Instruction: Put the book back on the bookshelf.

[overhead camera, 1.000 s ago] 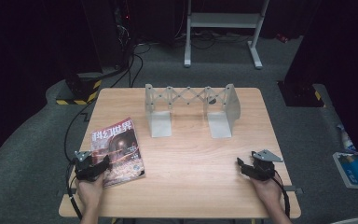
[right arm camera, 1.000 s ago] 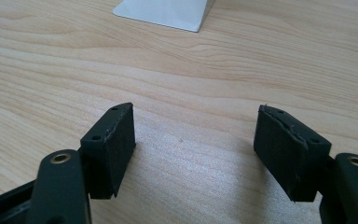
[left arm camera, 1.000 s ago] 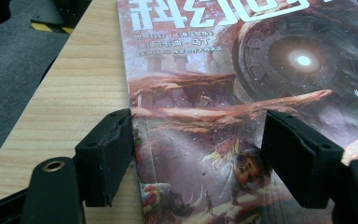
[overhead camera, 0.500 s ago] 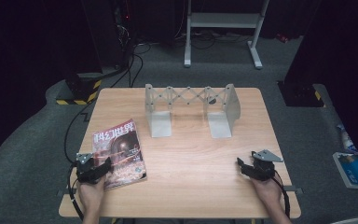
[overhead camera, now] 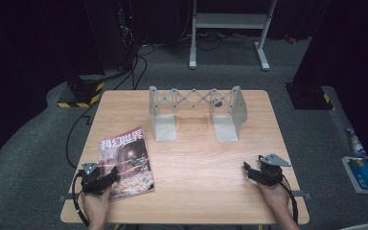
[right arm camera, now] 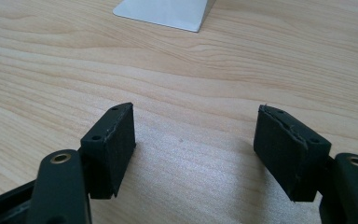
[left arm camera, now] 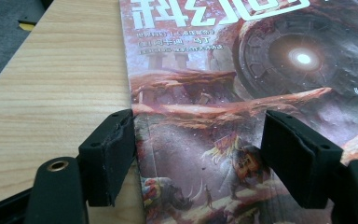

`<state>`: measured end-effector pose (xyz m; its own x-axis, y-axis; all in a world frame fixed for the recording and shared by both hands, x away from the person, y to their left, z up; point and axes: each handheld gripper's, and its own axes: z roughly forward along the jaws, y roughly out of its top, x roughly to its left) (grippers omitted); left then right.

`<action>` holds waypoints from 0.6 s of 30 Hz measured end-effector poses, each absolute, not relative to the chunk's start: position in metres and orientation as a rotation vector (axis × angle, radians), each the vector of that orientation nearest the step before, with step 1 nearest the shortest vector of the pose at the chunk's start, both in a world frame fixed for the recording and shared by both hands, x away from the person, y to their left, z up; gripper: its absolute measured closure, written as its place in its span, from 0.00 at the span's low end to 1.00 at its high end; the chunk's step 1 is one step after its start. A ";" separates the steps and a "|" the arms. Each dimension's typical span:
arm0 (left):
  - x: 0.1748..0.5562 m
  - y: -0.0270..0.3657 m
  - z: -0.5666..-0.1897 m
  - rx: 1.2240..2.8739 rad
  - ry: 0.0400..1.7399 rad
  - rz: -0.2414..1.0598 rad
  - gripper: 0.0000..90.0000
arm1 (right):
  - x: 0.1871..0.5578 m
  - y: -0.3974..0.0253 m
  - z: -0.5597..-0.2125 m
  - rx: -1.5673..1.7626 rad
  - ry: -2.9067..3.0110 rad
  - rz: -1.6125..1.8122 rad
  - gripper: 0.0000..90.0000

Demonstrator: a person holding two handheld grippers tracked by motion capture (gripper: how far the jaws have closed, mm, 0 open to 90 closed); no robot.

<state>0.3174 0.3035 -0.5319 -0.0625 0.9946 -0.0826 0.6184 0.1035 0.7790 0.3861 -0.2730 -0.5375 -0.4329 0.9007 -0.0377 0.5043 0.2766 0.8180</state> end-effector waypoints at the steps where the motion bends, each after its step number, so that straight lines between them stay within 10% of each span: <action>1: 0.316 0.302 -0.532 1.586 1.750 0.759 0.29 | 0.386 -0.273 -0.537 1.259 2.047 1.034 0.33; 18: 0.303 0.291 -0.531 1.599 1.741 0.754 0.30 | 0.386 -0.273 -0.538 1.258 2.046 1.033 0.33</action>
<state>0.3030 0.2912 -0.5314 -0.0464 0.9957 -0.0802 0.6229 0.0916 0.7769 0.3859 -0.2729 -0.5375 -0.4328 0.9006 -0.0394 0.5030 0.2776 0.8185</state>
